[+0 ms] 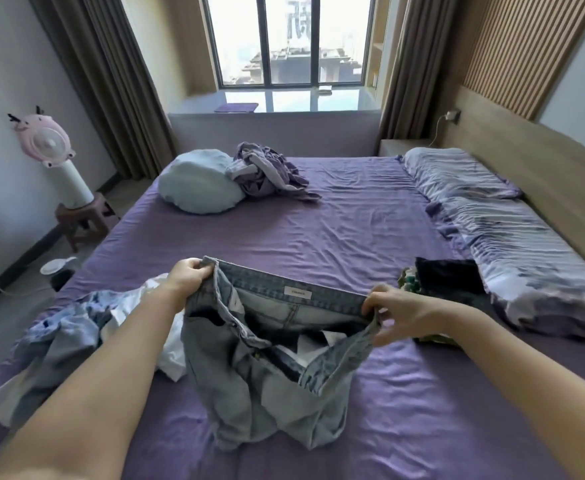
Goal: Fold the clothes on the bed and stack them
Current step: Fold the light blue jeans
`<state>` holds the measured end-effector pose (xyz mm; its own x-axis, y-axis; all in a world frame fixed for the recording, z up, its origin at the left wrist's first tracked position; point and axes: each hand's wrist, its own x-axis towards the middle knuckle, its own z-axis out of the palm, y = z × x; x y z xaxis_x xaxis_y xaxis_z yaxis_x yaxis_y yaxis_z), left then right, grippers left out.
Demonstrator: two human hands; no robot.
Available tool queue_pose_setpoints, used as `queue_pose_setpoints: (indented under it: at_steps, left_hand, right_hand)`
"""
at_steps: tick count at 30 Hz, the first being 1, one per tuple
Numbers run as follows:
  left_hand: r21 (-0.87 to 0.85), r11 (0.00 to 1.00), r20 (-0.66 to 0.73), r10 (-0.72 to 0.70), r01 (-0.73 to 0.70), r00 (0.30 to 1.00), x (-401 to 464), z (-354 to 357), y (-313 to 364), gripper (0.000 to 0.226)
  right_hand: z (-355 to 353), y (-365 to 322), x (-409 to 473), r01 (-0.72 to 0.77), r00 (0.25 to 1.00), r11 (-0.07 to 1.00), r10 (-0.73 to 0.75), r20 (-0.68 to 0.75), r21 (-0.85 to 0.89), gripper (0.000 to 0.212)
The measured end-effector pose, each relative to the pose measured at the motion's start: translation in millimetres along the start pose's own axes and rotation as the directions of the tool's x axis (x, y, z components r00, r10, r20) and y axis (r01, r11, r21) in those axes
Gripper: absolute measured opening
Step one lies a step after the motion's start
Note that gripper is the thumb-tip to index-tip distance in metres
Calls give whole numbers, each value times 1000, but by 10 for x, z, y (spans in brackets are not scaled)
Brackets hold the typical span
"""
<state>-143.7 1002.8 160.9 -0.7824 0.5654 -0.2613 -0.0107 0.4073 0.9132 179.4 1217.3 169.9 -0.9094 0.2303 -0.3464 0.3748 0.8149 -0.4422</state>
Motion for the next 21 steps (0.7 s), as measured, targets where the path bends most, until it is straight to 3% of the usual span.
queue_pose_setpoints:
  at_steps: [3,5,8,9,11,13,15,18,19,21]
  left_hand:
    - [64,998,-40,-21,23,999,15,122,-210,11]
    - [157,986,-68,-38,49,997,25,213,-364,17]
    - [261,961,-79,-69,88,994,-32,360,-572,23]
    - [252,964,-59,-76,89,995,-73,419,-630,23]
    - [297,950,-9,-101,99,995,-131,529,-748,28]
    - [378,919,103,-161,111,982,-116,579,-874,44]
    - [332,923,255,-288,196,923,-29,561,-969,50]
    - [196,862,341,-508,468,791,209,522,-1016,46]
    - [144,849,345,-524,508,779,322,550,-1044,43]
    - [28,860,280,-496,509,822,638,666,-1168,36]
  right_hand:
    - [141,135,80,68,991,998,-67,-119,2,26]
    - [227,251,122,86,981,976,-47,-188,200,11]
    - [447,390,187,38,971,749,130,-202,662,14]
    - [564,438,234,11,949,706,217,-231,708,15]
    - [808,512,335,-46,882,731,350,-316,681,16]
    - [977,556,412,-86,833,704,439,-336,705,16]
    - [1052,628,467,-159,822,626,512,-249,764,16]
    - [1018,774,597,-359,797,406,602,50,840,21]
    - [995,823,667,-398,777,299,613,144,867,21]
    - [977,930,879,-342,743,50,626,237,939,21]
